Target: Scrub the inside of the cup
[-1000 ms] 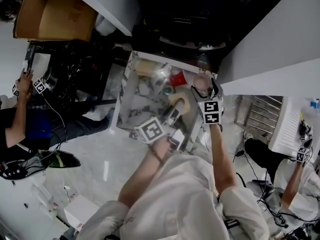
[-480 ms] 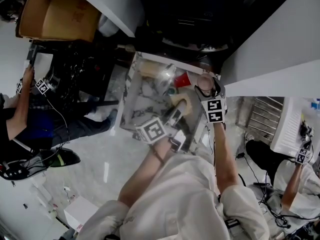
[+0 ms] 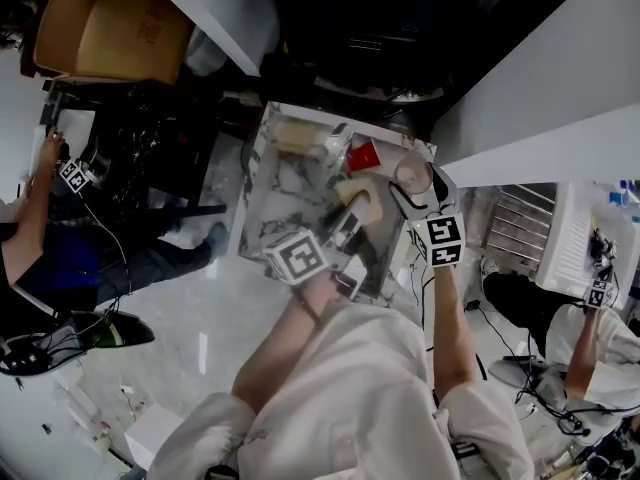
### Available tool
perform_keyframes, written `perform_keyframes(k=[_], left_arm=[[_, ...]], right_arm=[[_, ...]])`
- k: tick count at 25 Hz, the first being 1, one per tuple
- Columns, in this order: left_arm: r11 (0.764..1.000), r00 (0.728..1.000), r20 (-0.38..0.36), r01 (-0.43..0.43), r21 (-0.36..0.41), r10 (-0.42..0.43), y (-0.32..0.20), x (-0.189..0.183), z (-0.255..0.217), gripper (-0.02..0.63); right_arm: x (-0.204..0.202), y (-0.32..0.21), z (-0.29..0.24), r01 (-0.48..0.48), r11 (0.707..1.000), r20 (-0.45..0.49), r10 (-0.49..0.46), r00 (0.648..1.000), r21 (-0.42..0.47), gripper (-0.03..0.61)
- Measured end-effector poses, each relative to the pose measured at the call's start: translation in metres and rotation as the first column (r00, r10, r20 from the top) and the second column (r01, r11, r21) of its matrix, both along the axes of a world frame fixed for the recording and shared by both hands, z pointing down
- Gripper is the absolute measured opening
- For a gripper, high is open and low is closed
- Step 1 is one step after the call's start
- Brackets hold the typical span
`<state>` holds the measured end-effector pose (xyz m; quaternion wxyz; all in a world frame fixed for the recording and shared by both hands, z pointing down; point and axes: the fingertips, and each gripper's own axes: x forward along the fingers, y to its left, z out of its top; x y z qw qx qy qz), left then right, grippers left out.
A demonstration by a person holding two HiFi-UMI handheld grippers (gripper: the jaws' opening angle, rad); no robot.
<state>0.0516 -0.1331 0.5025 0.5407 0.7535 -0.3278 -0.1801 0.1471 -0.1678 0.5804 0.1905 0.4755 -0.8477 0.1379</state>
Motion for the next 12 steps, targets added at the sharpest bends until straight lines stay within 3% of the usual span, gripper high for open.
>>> perform_keyframes(k=[4,12], left_arm=[[0.999,1.0,0.006,-0.031,0.027,0.031,0.004,-0.011,-0.019,0.023],[0.99,0.991,-0.099,-0.08,0.114,0.092,0.008,-0.016,-0.078,0.023]], right_arm=[[-0.012,0.021,-0.037,0.035,0.999,0.018,-0.035,0.999,0.04,0.368],[-0.033,0.056,-0.092,0.122,0.986,0.034,-0.127,0.991,0.11,0.368]])
